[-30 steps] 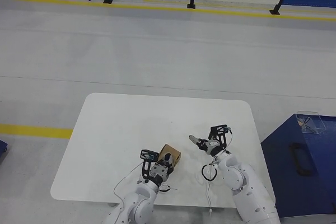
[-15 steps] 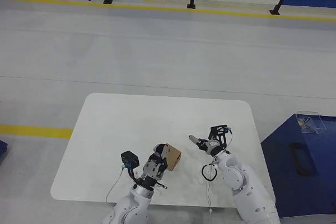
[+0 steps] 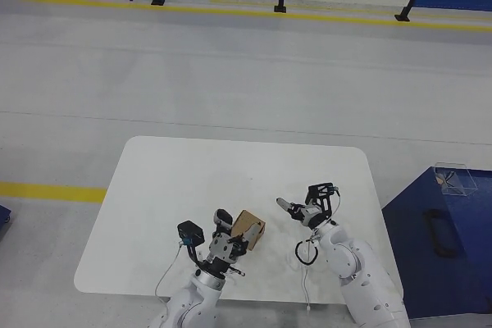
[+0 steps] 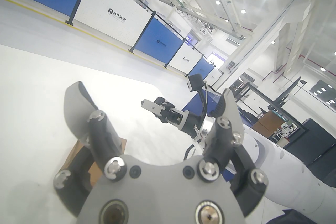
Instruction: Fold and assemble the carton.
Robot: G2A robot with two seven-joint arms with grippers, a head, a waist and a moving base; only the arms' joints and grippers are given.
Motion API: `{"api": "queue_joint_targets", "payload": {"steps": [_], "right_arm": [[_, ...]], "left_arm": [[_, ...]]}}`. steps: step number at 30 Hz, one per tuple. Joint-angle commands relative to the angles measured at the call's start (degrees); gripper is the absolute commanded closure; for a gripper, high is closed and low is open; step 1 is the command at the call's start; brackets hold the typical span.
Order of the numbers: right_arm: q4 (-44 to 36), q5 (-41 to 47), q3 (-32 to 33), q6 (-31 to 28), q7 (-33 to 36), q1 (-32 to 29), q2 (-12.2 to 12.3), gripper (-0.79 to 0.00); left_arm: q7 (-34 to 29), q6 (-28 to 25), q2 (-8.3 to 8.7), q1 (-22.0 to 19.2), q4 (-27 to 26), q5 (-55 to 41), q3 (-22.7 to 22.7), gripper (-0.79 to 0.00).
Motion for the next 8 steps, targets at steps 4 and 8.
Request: {"api": "queue_joint_targets", "payload": {"steps": [4, 8], "right_arm": [[0.00, 0.00, 0.00, 0.00, 0.00, 0.00, 0.00, -0.785], [0.00, 0.00, 0.00, 0.00, 0.00, 0.00, 0.00, -0.785]], "left_arm": [[0.00, 0.00, 0.00, 0.00, 0.00, 0.00, 0.00, -0.784], [0.00, 0.00, 0.00, 0.00, 0.00, 0.00, 0.00, -0.784]]}}
